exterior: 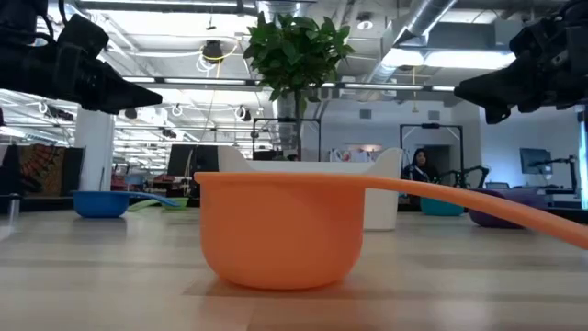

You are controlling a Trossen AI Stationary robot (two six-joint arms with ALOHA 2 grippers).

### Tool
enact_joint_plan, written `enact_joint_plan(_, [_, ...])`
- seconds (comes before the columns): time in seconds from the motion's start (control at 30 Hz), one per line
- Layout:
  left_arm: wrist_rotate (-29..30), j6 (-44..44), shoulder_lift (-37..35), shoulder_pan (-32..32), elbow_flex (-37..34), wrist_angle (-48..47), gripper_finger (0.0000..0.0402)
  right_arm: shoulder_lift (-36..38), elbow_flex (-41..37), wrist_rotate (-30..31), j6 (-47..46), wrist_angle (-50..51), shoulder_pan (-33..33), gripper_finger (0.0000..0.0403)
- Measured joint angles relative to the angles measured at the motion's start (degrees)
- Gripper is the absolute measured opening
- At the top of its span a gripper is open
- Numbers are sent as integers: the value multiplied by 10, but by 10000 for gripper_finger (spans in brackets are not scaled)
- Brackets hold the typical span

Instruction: Nest measuring cups in basket

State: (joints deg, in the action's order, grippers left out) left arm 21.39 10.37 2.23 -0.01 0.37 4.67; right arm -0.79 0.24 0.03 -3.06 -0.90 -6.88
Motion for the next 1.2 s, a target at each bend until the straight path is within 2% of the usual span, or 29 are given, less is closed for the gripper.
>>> enact_joint_plan(0.07, [0, 48, 0, 0, 0, 0, 0, 0, 0, 0, 0, 0, 0, 108])
enact_joint_plan(0.13, [0, 52, 0, 0, 0, 0, 0, 0, 0, 0, 0, 0, 0, 108])
enact_joint_plan(0.4, [0, -88, 0, 0, 0, 0, 0, 0, 0, 0, 0, -11, 0, 108])
enact_joint_plan(0.5, [0, -111, 0, 0, 0, 0, 0, 0, 0, -1, 0, -21, 0, 108])
enact_joint_plan(0.57, [2, -93, 0, 0, 0, 9, 0, 0, 0, -1, 0, -22, 0, 108])
enact_joint_plan(0.63, [14, -56, 0, 1, 0, 45, 0, 0, 0, -1, -2, -25, 0, 108])
enact_joint_plan(0.83, [25, -20, 0, 1, 0, 148, 0, 0, 0, 0, -34, -37, 0, 108])
enact_joint_plan(1.0, [51, -16, 0, 1, 0, 134, 0, 0, 0, -1, -38, -104, 0, 108])
enact_joint_plan(1.2, [74, -6, 0, 1, 0, 100, 0, 1, 0, 0, -45, -128, 0, 108])
